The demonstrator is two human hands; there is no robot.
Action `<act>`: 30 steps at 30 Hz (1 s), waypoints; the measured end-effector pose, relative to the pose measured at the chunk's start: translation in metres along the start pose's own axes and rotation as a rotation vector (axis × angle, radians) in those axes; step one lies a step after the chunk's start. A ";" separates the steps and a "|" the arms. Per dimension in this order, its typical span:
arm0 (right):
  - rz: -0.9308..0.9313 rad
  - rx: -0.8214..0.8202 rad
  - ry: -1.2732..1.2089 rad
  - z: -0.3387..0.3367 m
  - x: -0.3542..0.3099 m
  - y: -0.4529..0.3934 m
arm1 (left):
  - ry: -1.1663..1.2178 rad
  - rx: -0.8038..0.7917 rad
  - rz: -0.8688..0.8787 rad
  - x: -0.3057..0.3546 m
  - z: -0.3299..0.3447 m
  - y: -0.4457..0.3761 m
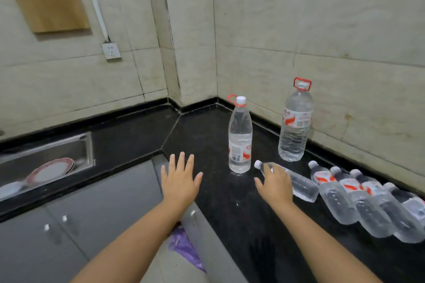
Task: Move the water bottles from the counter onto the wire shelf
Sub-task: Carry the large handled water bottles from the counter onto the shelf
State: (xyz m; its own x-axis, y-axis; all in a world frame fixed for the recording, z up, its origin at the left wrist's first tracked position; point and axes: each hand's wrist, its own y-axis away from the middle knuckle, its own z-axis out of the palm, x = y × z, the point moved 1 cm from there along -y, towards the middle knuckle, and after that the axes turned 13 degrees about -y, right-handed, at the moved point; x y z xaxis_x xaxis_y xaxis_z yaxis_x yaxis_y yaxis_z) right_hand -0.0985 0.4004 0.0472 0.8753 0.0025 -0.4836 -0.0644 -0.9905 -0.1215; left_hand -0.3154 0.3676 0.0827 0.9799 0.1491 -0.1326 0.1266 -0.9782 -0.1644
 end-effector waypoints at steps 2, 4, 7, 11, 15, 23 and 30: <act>0.028 -0.004 -0.040 0.008 0.001 -0.031 | 0.009 0.037 0.071 0.012 -0.007 -0.043; 0.051 -0.022 -0.044 0.015 0.001 -0.053 | 0.029 0.092 0.139 0.026 -0.013 -0.080; 0.093 -0.067 -0.022 0.025 0.005 -0.085 | 0.095 0.144 0.269 0.056 -0.025 -0.139; 0.159 -0.037 -0.055 0.032 0.006 -0.126 | 0.091 0.269 0.502 0.098 -0.040 -0.210; 0.245 -0.026 -0.179 0.044 -0.003 -0.161 | 0.084 0.300 0.692 0.123 -0.037 -0.263; 0.472 0.054 -0.569 0.103 -0.038 -0.201 | 0.464 0.205 0.877 0.085 -0.006 -0.361; 0.602 0.015 -0.492 0.141 -0.067 -0.248 | 0.692 -0.134 0.483 0.005 0.062 -0.448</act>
State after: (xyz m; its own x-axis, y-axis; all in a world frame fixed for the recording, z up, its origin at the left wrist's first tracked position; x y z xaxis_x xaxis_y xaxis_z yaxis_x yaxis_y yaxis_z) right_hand -0.2087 0.6651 -0.0121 0.3745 -0.4709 -0.7988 -0.4708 -0.8387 0.2737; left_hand -0.3765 0.8152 0.0953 0.7992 -0.3678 0.4754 -0.3548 -0.9271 -0.1207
